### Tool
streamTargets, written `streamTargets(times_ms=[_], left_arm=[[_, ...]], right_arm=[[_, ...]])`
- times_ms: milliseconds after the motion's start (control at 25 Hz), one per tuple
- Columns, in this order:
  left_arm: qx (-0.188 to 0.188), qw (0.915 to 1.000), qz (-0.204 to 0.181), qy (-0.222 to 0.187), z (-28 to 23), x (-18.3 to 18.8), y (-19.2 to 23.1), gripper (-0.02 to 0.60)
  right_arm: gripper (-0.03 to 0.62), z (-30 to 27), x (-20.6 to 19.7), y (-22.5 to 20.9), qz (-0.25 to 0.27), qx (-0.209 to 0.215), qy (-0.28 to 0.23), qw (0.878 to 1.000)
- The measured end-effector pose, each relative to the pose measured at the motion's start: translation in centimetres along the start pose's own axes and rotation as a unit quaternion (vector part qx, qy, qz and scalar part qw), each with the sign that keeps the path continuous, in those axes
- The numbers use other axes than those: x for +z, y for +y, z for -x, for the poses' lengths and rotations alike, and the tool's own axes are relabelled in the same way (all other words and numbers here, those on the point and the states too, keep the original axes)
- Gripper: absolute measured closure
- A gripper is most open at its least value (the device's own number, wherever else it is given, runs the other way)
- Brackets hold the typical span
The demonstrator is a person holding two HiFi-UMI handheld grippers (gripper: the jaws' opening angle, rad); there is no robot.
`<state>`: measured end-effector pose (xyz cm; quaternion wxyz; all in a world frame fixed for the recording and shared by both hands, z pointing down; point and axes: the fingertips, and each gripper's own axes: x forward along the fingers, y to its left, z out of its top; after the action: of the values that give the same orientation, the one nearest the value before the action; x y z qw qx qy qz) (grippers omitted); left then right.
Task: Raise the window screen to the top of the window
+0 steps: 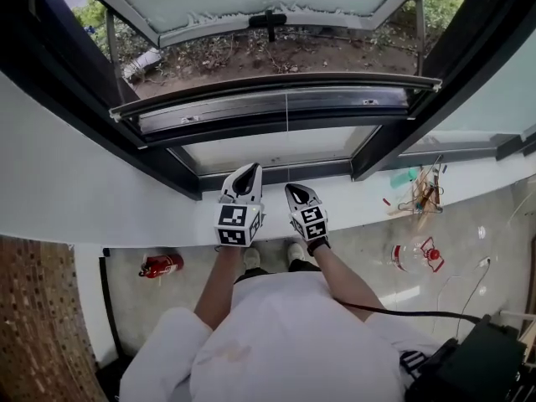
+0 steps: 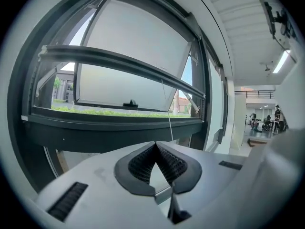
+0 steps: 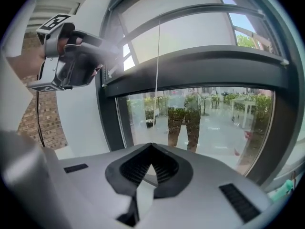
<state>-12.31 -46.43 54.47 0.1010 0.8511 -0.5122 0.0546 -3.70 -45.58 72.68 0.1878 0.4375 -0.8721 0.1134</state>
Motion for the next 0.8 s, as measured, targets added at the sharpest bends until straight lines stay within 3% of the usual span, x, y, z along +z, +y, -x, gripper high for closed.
streamTargets(times_ms=[280, 680, 800], left_arm=[[0.008, 1.0000, -0.005, 0.002, 0.4, -0.3, 0.8, 0.580], [0.011, 0.9999, -0.010, -0.005, -0.3, 0.6, 1.5, 0.580], [0.009, 0.9999, -0.011, -0.006, -0.5, 0.8, 1.6, 0.580]], right_arm=[[0.592, -0.6, 1.4, -0.2, 0.022, -0.009, -0.011, 1.000], [0.592, -1.2, 6.3, -1.1, -0.024, -0.007, -0.075, 0.997], [0.592, -1.2, 7.2, -0.7, 0.012, -0.009, -0.080, 0.997]])
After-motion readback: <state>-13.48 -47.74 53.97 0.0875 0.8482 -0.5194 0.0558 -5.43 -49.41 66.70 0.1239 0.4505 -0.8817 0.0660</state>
